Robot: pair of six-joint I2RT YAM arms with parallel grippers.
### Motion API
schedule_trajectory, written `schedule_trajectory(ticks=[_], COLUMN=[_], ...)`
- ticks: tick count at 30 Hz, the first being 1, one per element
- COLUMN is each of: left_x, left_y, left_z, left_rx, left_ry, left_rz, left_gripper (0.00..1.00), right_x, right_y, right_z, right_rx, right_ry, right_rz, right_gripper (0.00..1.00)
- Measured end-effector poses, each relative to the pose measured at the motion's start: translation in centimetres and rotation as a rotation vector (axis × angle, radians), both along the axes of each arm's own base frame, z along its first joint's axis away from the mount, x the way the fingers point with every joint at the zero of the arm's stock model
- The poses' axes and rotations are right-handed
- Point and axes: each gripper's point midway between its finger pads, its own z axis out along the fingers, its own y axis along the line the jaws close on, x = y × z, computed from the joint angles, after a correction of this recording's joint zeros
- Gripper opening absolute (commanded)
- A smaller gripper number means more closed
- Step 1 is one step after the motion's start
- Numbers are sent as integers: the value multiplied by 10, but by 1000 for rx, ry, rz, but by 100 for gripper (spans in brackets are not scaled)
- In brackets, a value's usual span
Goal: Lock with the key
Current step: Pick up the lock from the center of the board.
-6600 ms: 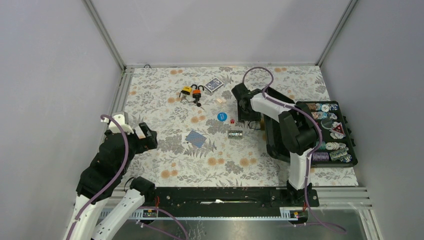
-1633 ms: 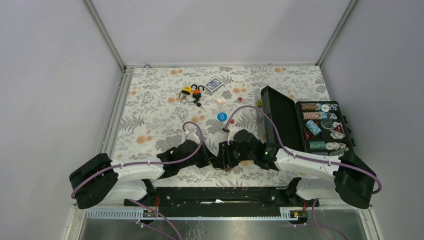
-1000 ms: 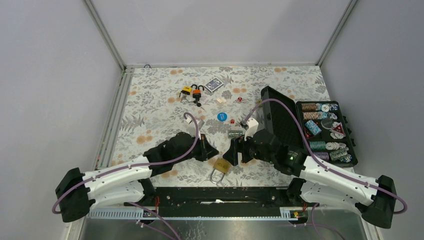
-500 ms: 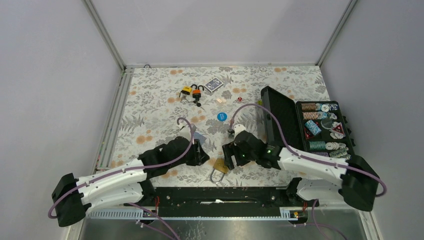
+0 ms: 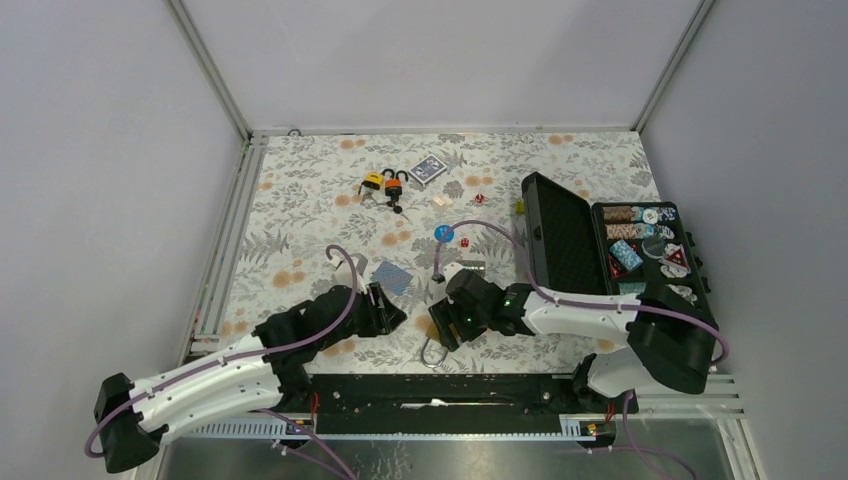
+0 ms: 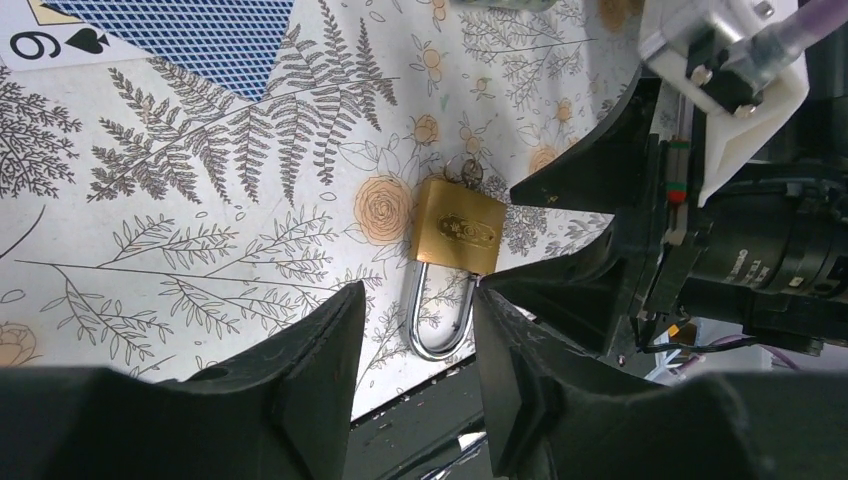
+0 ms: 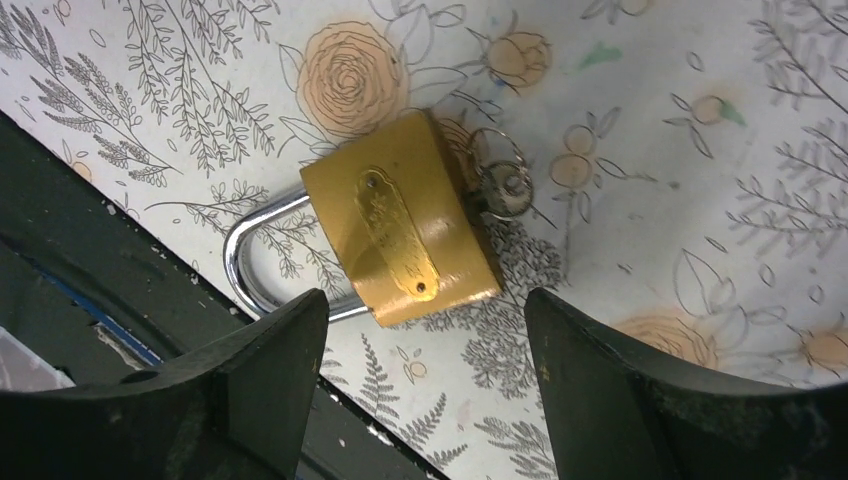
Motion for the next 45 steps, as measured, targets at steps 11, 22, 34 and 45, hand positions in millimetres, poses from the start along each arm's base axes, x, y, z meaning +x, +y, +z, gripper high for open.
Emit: schedule_trajectory(ticks=[11, 22, 34, 45], left_x=[0, -1, -1, -1], left_y=[1, 7, 11, 6], left_z=[-4, -4, 2, 3], left_rx=[13, 17, -6, 15], left_ry=[11, 13, 5, 3], left_rz=[8, 26, 46, 15], left_gripper=[47, 46, 62, 68], right_x=[6, 4, 6, 0], right_y=[19, 23, 32, 24], right_z=[-14, -19, -19, 24], right_rx=[-80, -204, -266, -107], right_ry=[-52, -137, -164, -182], right_rz=[99, 140, 130, 21], right_gripper=[69, 56, 2, 0])
